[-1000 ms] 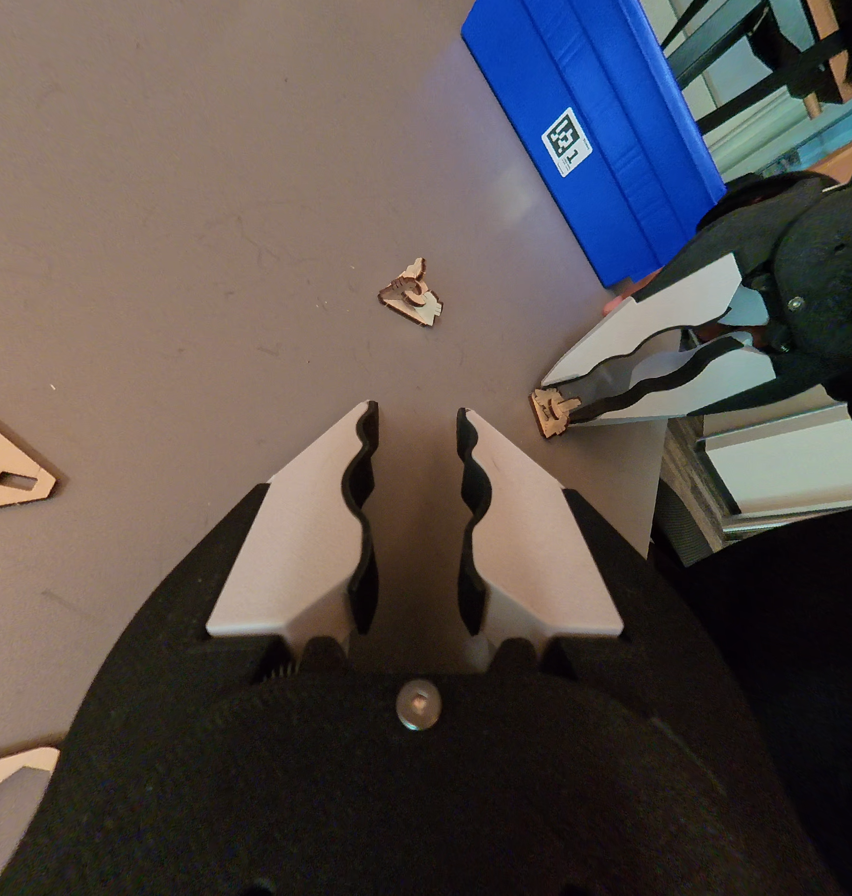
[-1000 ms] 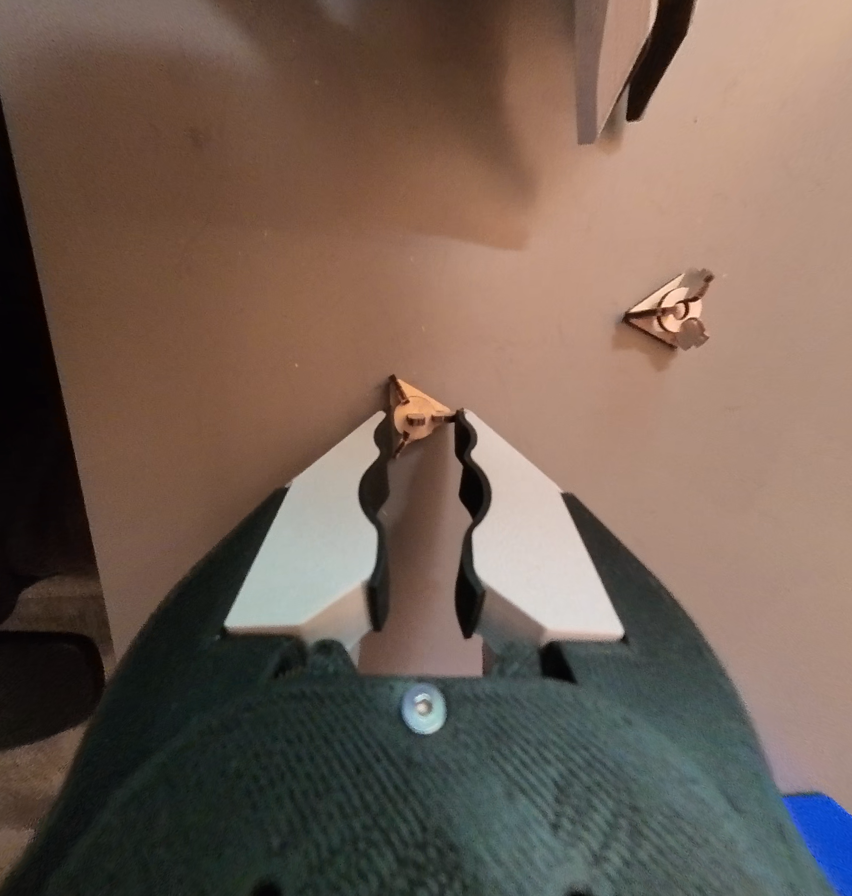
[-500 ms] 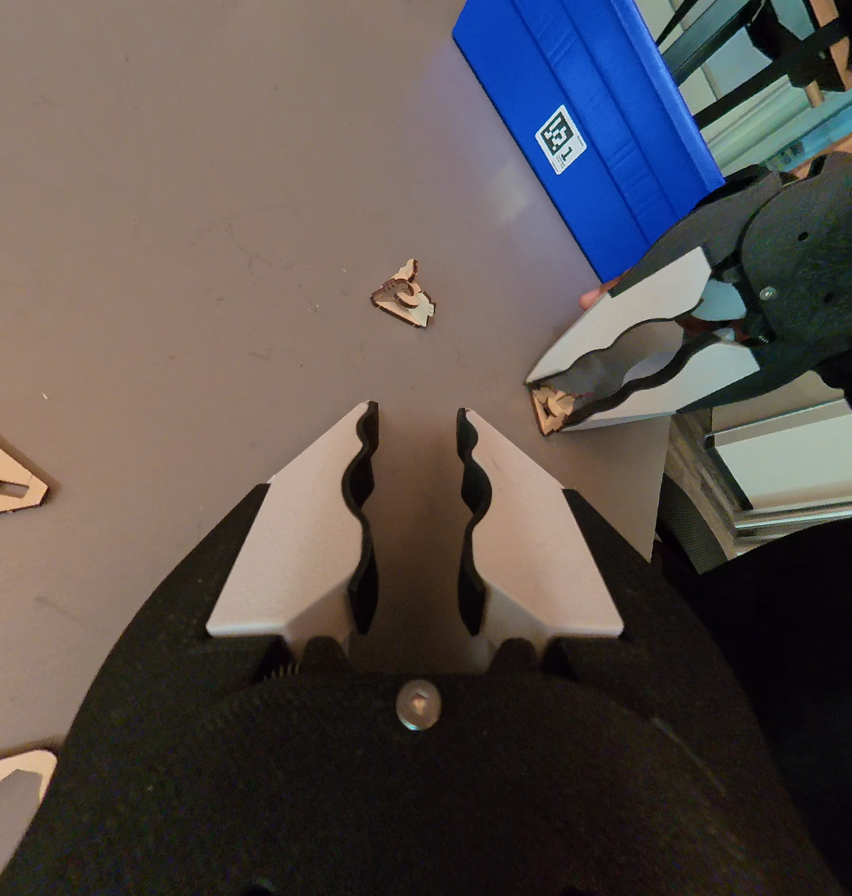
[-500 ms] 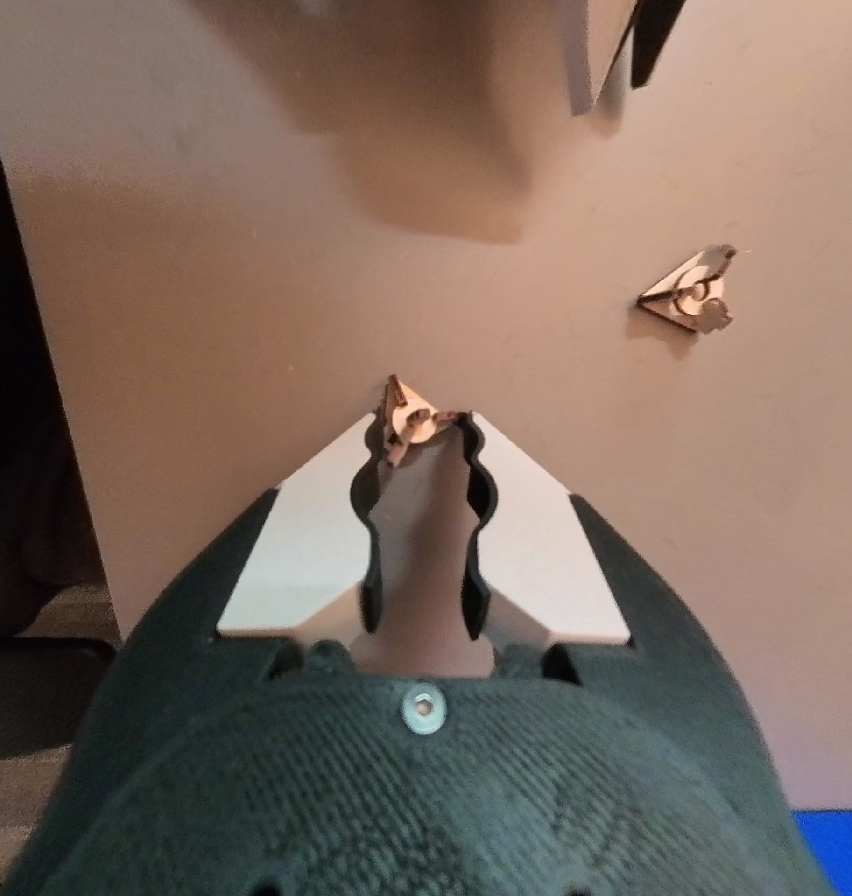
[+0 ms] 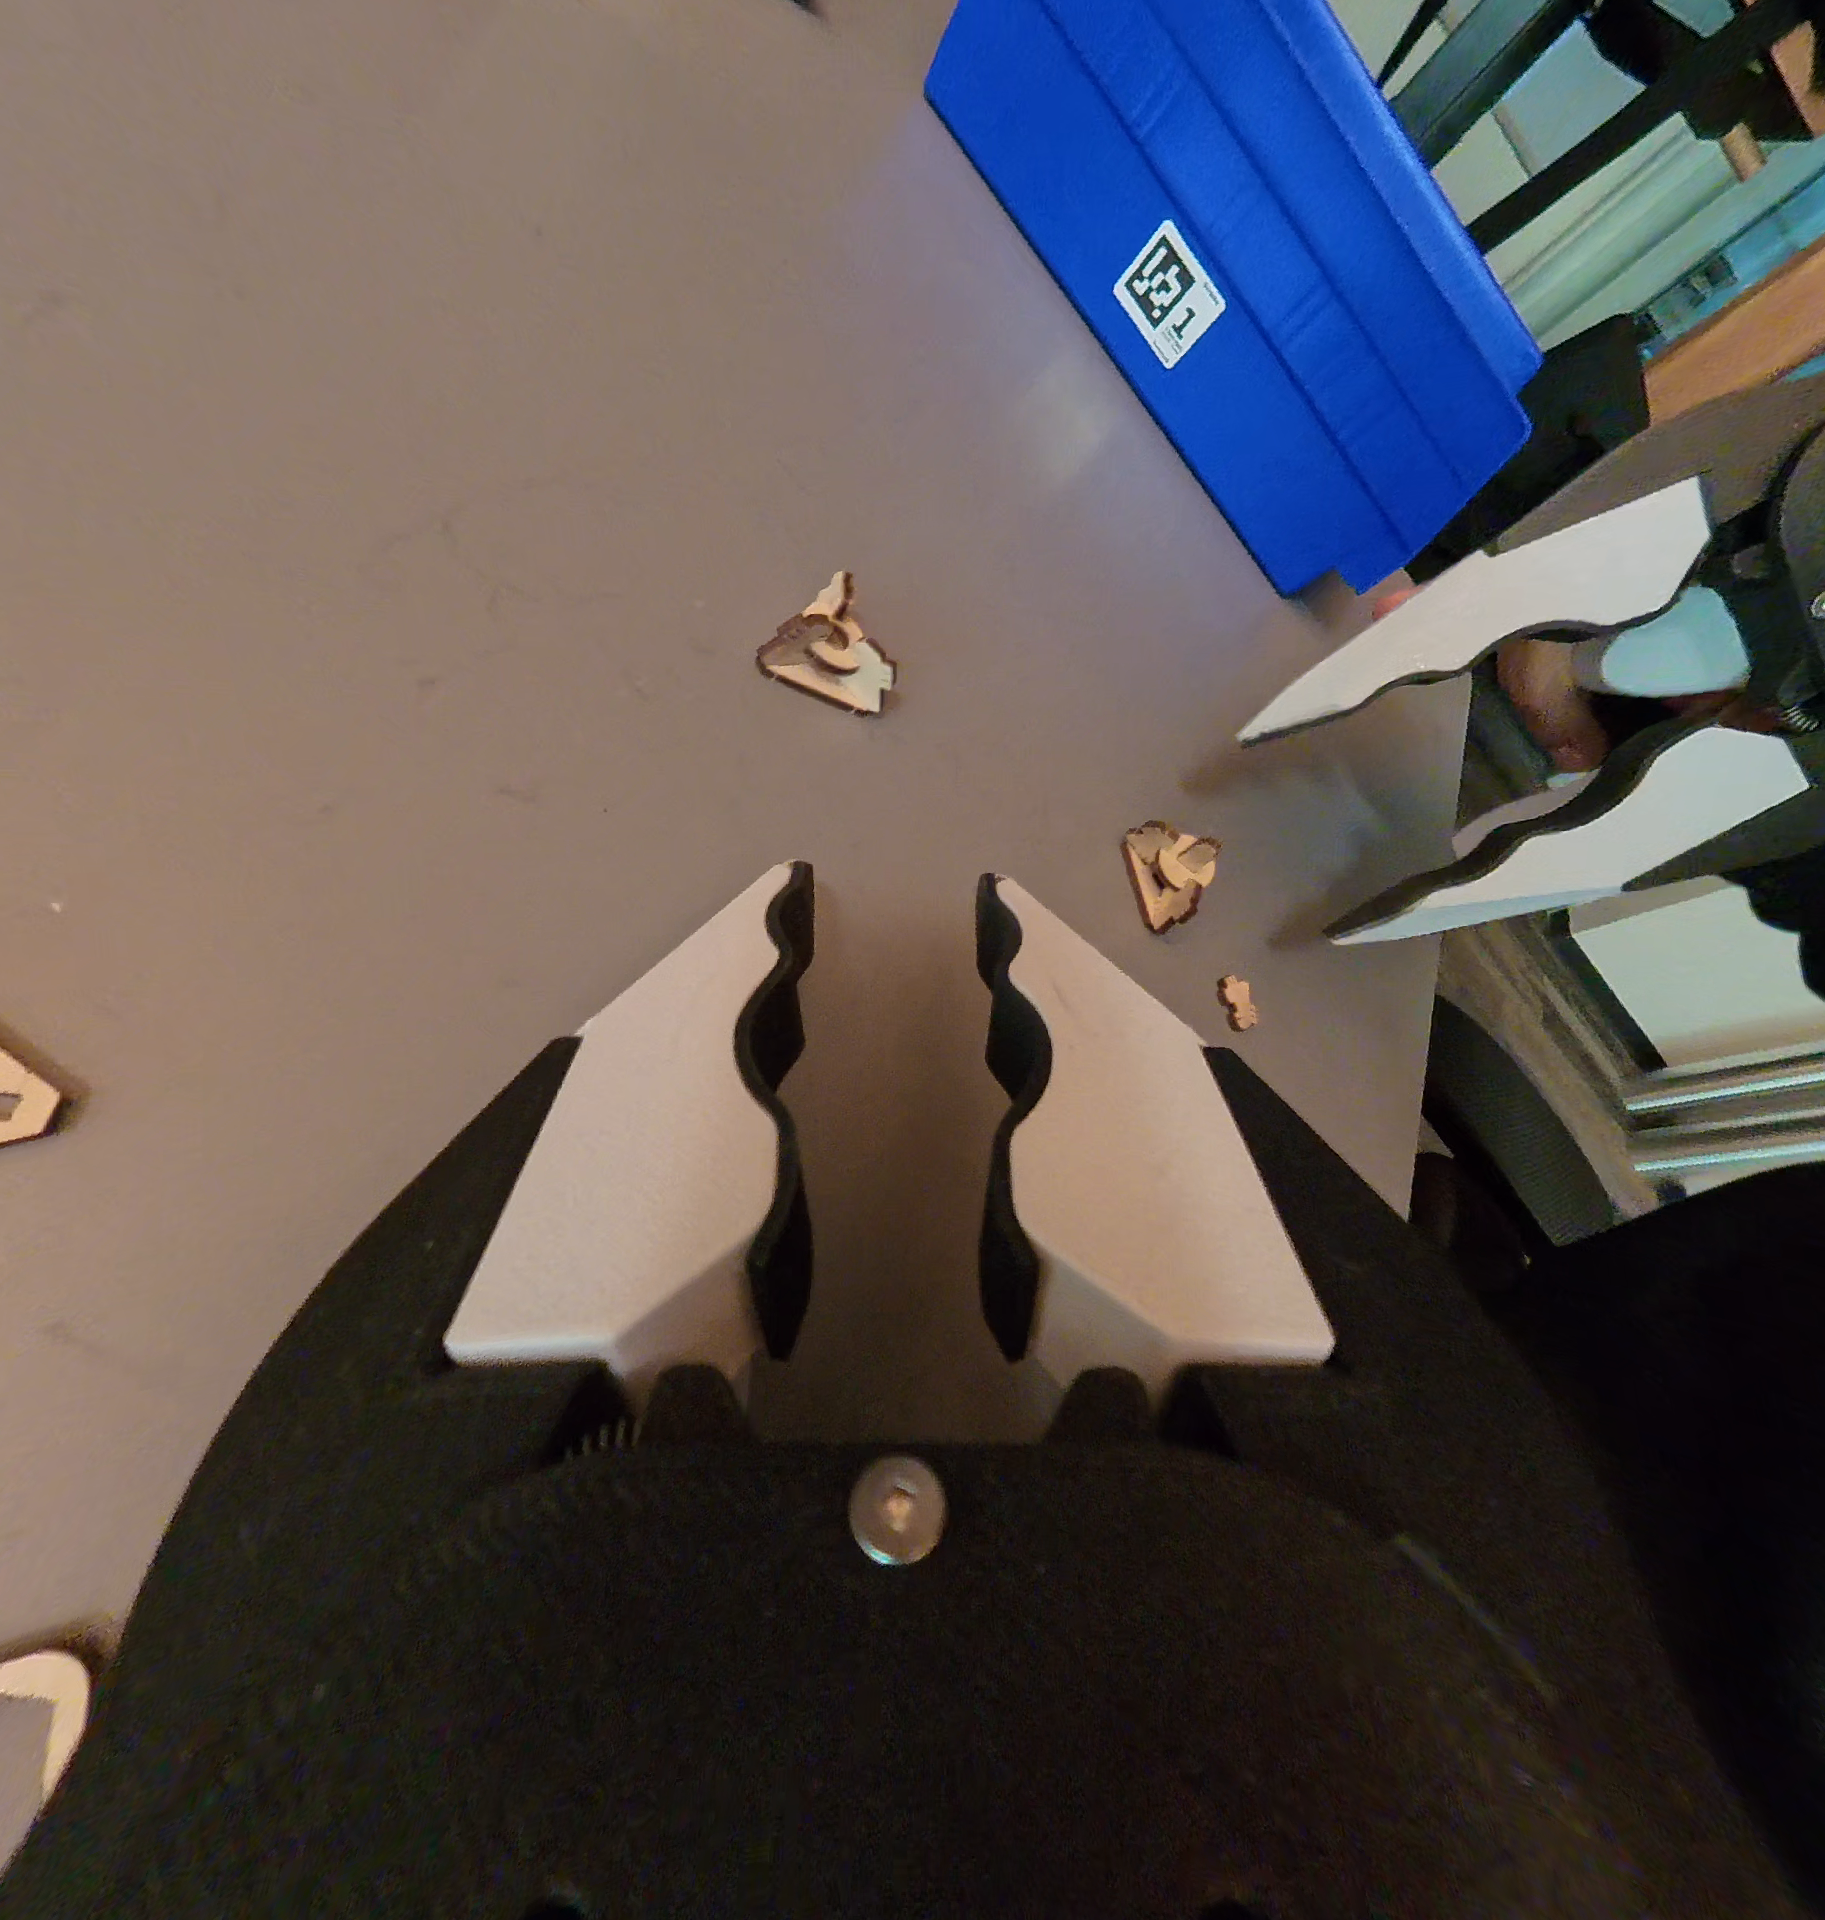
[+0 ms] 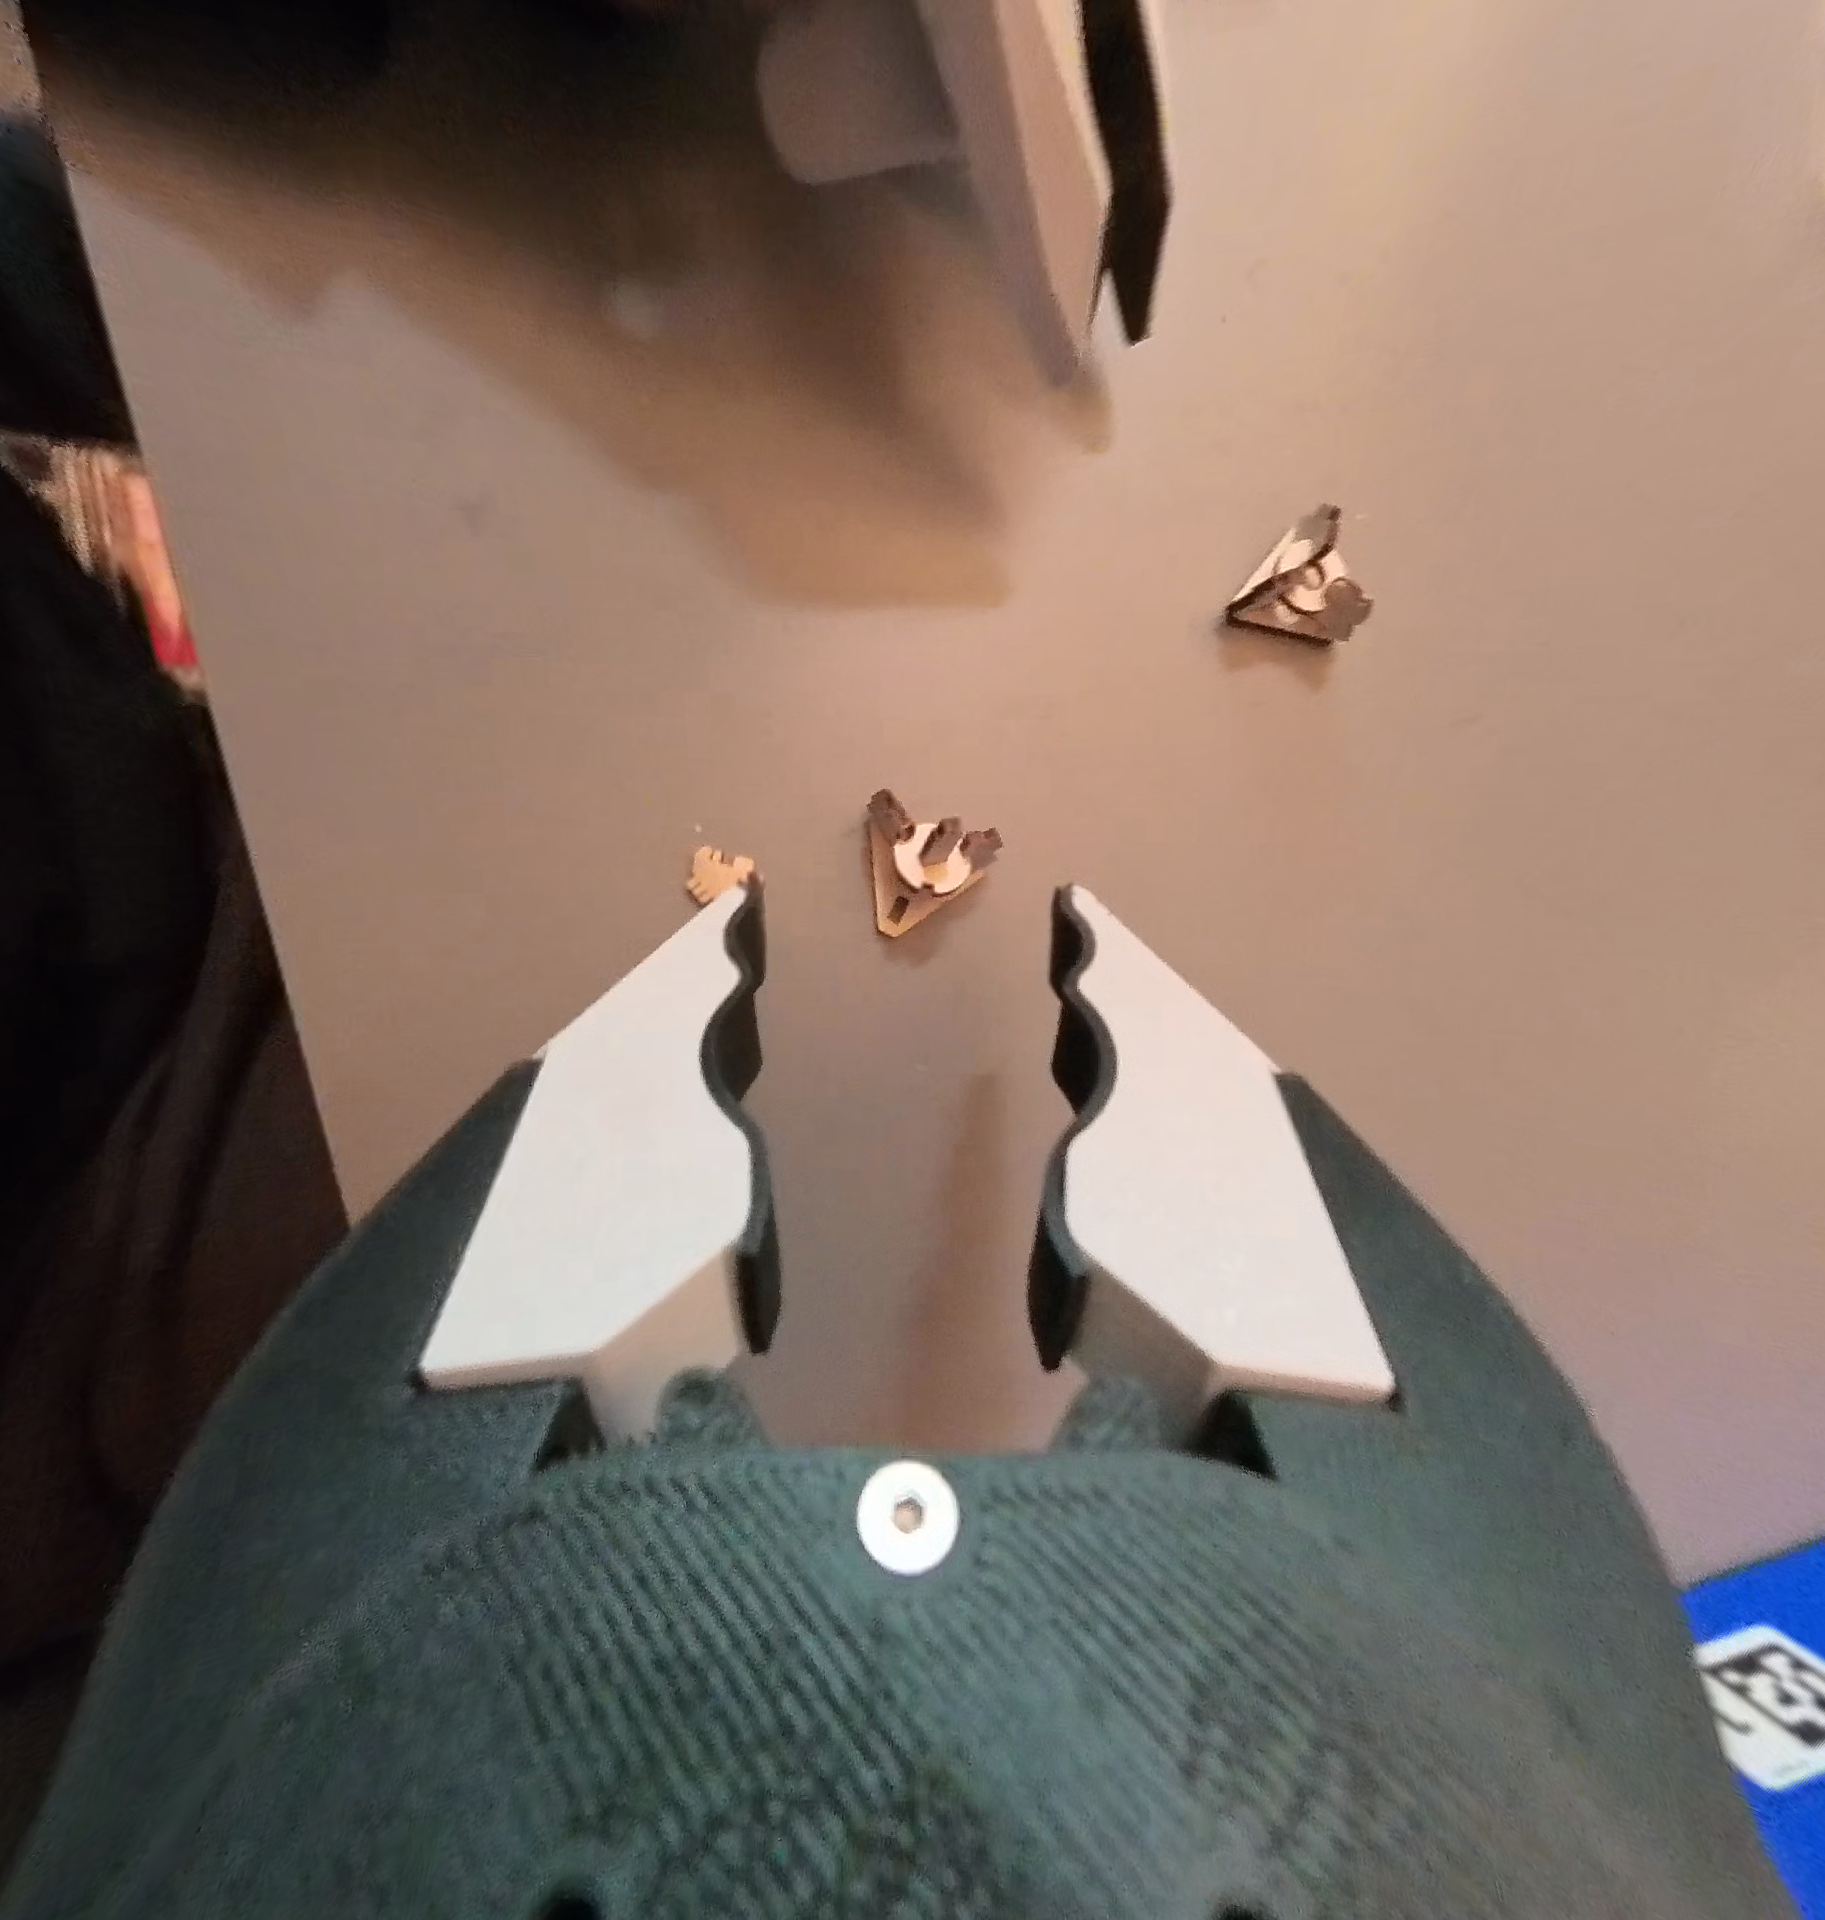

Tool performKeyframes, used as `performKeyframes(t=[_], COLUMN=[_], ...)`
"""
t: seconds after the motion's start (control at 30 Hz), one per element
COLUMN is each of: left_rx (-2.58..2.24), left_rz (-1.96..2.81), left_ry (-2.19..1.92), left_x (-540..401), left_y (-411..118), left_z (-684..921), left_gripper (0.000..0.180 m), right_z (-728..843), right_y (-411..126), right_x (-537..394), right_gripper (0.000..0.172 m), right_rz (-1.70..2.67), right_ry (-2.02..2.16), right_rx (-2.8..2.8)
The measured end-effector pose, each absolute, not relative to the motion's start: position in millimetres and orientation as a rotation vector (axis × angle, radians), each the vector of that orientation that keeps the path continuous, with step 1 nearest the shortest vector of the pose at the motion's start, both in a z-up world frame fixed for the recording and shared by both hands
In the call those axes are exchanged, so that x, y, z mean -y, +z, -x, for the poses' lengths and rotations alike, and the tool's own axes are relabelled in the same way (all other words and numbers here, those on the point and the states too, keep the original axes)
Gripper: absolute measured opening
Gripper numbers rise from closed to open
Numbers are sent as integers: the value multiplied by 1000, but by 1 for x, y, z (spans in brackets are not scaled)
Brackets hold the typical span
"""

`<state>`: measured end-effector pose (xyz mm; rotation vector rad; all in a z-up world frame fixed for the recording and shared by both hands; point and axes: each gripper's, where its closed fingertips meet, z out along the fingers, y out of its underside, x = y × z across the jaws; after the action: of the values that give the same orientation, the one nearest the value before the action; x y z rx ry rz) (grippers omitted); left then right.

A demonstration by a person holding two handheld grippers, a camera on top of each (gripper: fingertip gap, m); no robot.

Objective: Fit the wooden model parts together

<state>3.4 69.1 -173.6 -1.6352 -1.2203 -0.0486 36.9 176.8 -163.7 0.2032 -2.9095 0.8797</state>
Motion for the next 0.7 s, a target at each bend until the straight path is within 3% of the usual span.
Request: performKeyframes(t=[0.33,0.43,0.47,0.63,0.7], left_rx=[1065,1017,1014,1104,1098], left_rz=[1747,1828,1846,1922,1909], left_ry=[142,294,362,985,1138], left_x=[-84,-84,-82,-39,-31], left_y=[-163,-160,-157,-128,-116], left_z=[-7,-6,-3,28,36], left_gripper=[31,48,60,65,66], right_z=[-21,-16,-13,2,11], right_y=[-123,-89,-78,-36,-24], right_x=[-131,-107,-100,-85,-88], right_gripper=[37,33,34,44,38], right_rz=[124,166,169,148,165], right_ry=[1441,1629,1662,1671,1664], right_rx=[2548,2327,2242,1927,1842])
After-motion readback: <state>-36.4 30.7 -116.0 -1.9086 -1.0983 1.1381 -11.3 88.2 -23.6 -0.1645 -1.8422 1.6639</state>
